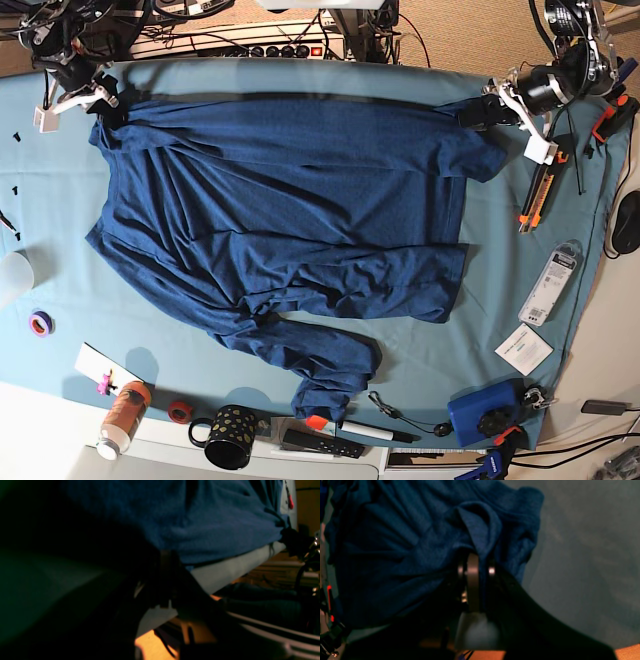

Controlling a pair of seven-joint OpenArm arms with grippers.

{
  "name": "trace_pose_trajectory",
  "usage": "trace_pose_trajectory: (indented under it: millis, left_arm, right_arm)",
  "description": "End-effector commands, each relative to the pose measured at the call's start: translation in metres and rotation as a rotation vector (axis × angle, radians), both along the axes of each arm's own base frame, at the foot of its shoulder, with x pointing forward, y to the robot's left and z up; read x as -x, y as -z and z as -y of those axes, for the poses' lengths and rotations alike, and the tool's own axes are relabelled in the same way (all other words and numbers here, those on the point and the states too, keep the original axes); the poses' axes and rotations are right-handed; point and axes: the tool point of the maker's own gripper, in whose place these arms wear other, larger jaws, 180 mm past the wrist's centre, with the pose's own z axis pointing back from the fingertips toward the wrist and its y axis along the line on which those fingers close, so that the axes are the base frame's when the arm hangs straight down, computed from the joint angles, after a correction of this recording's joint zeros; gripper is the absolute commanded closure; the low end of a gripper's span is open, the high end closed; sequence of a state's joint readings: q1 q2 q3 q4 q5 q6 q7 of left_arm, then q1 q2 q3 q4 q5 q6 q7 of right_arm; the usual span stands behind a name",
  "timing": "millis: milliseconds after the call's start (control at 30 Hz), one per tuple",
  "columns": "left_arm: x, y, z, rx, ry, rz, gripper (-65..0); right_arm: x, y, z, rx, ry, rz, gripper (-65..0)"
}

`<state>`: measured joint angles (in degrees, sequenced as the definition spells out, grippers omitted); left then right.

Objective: Layout the t-shirt on the table in an organized manner, then fold the t-shirt properly
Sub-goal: 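Drag the shirt edge with both grippers away from the hem to straighten it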

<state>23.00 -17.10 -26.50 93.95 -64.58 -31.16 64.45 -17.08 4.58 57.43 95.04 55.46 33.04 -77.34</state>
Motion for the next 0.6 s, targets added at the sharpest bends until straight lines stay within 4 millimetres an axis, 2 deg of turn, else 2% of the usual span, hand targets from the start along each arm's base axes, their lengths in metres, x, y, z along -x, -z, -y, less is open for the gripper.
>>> trace_pose_trajectory:
  millis: [0,300,567]
  left_arm:
    - [-0.001,-0.005,-0.009,-0.026,0.006,0.014,0.0]
    - [0.005,-0.010,-0.035,-0.029,-0.079,0.016,0.0]
    - [0.007,-0.009,-0.037,-0.032,-0.084,0.012,0.0]
  right_arm:
    - [-0.002,-0.010,0.008,0.034,-0.002,0.023,0.0]
    - [0.011,-0.004,0.008,0.034,-0.003,-0.013,0.0]
    - [0.020,-0.001,0.007,0.031,-0.006,-0.040,0.0]
